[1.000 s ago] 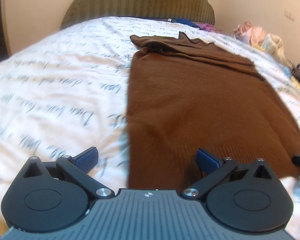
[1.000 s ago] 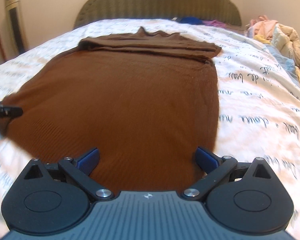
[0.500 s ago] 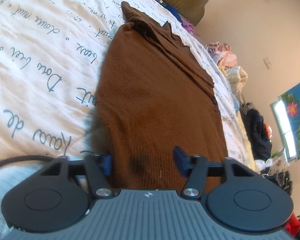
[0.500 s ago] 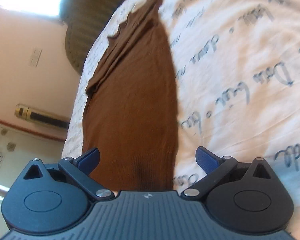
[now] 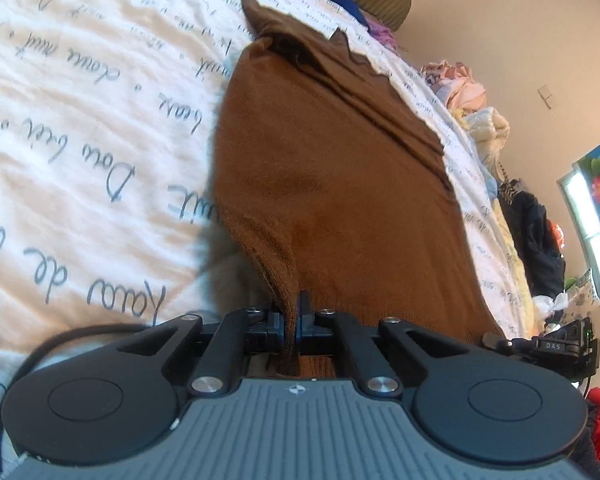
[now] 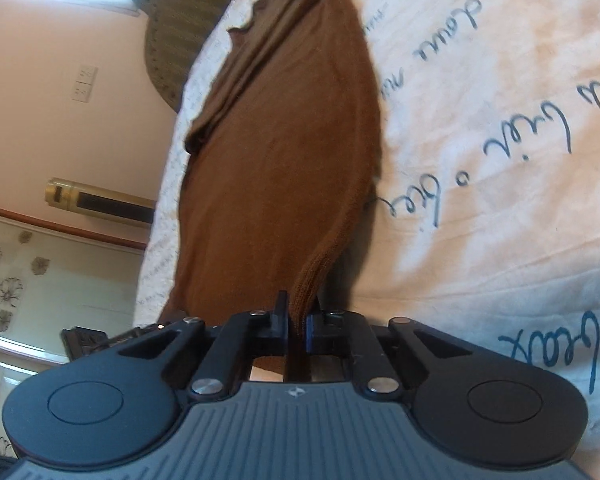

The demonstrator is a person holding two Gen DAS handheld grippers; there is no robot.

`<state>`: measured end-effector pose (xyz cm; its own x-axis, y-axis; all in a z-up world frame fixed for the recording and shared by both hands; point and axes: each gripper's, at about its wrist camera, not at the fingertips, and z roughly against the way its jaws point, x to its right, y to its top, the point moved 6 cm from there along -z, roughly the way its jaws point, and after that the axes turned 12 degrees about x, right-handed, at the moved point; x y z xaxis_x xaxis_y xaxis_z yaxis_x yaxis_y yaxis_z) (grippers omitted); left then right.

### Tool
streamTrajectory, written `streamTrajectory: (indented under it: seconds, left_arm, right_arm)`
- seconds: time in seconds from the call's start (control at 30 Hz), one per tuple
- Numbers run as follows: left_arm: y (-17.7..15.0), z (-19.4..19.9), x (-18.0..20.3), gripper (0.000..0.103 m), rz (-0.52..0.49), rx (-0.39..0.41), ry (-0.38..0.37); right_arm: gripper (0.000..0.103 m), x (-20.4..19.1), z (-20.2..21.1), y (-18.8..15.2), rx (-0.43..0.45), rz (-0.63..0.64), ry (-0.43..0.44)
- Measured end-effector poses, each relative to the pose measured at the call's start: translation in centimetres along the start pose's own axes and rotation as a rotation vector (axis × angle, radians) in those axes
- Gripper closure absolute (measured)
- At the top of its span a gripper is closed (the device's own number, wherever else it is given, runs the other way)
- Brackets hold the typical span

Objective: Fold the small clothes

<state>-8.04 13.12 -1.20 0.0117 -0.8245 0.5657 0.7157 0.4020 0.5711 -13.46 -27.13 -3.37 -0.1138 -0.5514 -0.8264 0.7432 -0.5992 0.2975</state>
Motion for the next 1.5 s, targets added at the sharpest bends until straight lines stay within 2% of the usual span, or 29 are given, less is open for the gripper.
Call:
streamTrajectory:
  seconds: [0.1,0.2,0.33,0.4,0.53,0.63,0.8,0.97,1.03,1.07,1.1,1.13,1.17,1.2,1.23,1.27,1.37,1.43,1.5]
  left_arm:
    - [2.6,0.5,0.7,0.1,0.115,0.058,-0.096]
    - [6.5,0.3,2.0,0.1,0.212,0.164,-0.189]
    - [13.2,-2.2,3.3,0.1,0.331,0.31,-0.276]
    - [16.6,-4.5,4.1,0.1,0.337,0.354,-0.288]
    - [22.7,-10.7,5.7,0.1,0.278,0.373,-0.237]
    - [26.0,-15.5,5.9,0.1,0.232,0.378,-0.168]
    - [29.4,-22.4,4.1,0.1,0.215,0.36,-0.06]
    - [30.4,-28.0,1.7,0.1,0.183,0.335,0.066]
    - [30.8,-29.9,1.0,0.099,0.188,0.309,0.079]
    - [31.3,-30.5,0.8,0.098,0.205,0.3,0.065]
    - [31.7,-30.4,0.8,0.095,0.22,0.306,0.051]
    - [32.2,-29.8,0.9,0.078,0.232,0.322,0.035]
    - [32.6,-28.6,1.4,0.048,0.241,0.354,0.011]
    - [32.9,-27.0,1.7,0.033,0.244,0.405,-0.006]
    - [32.8,-24.9,2.2,0.015,0.232,0.474,-0.006]
    - [32.5,-22.9,2.6,0.012,0.2,0.52,0.003]
    - [29.8,-18.5,3.3,0.016,0.086,0.51,0.023]
    - [26.6,-15.9,3.0,0.016,0.048,0.514,0.052]
    - [23.1,-13.8,2.2,0.016,0.05,0.512,0.077]
  right_arm:
    - [0.096,-1.2,0.6,1.3,0.039,-0.024,0.087]
    - [0.096,-2.7,0.7,3.8,0.088,-0.045,0.181]
    - [0.096,-4.5,-0.5,9.6,0.202,-0.078,0.301]
    - [0.096,-5.3,-1.6,13.2,0.261,-0.095,0.358]
    - [0.096,-5.8,-5.2,20.8,0.34,-0.12,0.394]
    - [0.096,-4.9,-9.0,25.9,0.351,-0.155,0.363]
    - [0.096,-2.8,-15.4,30.3,0.336,-0.179,0.272]
    - [0.094,0.0,-20.4,33.2,0.336,-0.24,0.209]
    - [0.093,1.4,-21.6,33.8,0.339,-0.306,0.216]
    - [0.089,2.1,-22.1,34.0,0.344,-0.34,0.206]
    - [0.079,2.5,-22.4,34.2,0.35,-0.369,0.201]
    - [0.065,2.6,-22.4,34.5,0.36,-0.385,0.214]
    - [0.054,2.3,-21.9,34.7,0.384,-0.393,0.231]
    - [0.027,1.9,-21.0,35.0,0.423,-0.388,0.25]
    - [0.009,1.0,-19.6,35.1,0.462,-0.362,0.271]
    - [0.007,0.1,-18.4,35.0,0.492,-0.318,0.282]
    - [0.008,-3.0,-14.9,32.8,0.483,-0.139,0.291]
    - [0.007,-3.4,-12.2,30.2,0.464,-0.067,0.26]
    - [0.007,-2.6,-9.8,26.6,0.434,-0.032,0.206]
